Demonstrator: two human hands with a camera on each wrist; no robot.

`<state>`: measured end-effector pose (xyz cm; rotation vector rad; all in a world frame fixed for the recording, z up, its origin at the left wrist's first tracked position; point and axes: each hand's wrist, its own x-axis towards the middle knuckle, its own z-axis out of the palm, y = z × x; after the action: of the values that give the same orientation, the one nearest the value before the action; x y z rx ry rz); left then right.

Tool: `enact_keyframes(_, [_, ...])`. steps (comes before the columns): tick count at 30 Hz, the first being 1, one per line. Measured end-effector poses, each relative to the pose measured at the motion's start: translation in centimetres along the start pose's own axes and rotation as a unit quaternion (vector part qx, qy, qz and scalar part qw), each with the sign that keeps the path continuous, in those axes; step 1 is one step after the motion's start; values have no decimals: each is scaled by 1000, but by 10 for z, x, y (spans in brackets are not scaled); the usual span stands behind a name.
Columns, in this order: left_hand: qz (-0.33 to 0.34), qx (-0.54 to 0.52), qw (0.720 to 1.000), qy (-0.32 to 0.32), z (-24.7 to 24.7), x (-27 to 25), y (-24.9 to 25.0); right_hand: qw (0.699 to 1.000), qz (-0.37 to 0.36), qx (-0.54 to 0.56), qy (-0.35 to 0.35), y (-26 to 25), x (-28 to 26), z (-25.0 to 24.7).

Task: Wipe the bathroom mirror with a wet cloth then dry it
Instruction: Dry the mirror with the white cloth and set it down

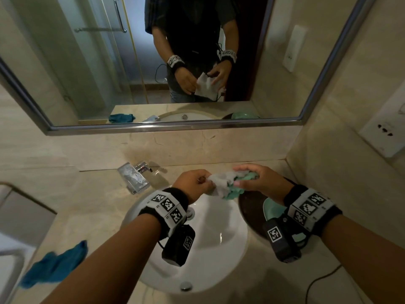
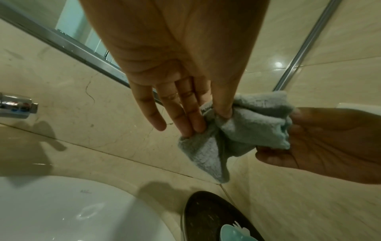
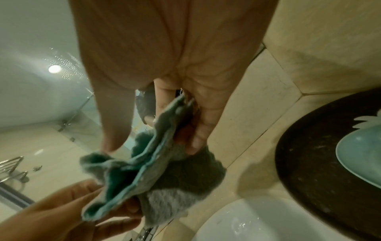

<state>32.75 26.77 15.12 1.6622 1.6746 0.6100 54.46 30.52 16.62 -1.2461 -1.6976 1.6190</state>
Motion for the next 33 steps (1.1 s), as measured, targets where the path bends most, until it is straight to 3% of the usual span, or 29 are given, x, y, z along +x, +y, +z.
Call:
enact_keyframes(4, [17, 66, 998, -12, 0, 3, 2, 999, 4, -37, 4, 7, 2, -2])
enact_keyframes(8, [-41, 32, 997, -56, 4, 7, -1, 986, -9, -152, 68, 11, 3, 1])
enact_keyframes(10, [-48, 24, 997, -60, 6, 9, -2, 990, 8, -117, 79, 8, 5, 3])
enact_keyframes(14, [-30, 2, 997, -65, 8, 14, -6, 996, 62, -60, -11, 2, 8, 8])
enact_keyframes(16, [-24, -18, 997, -76, 9, 18, -11, 994, 65, -84, -17, 8, 11, 8])
enact_keyframes(21, [20, -66, 985, -159, 17, 32, -21, 983, 83, -150, 70, 22, 15, 2])
enact_keyframes(25, [1, -131, 982, -138, 36, 49, -20, 960, 108, -218, 139, 37, 13, -17])
enact_keyframes(29, [-12, -138, 984, -110, 63, 75, -10, 969, 130, -122, 171, 48, 18, -40])
enact_keyframes(33, [-26, -128, 986, -106, 93, 103, -1, 984, 122, -4, 132, 65, 28, -68])
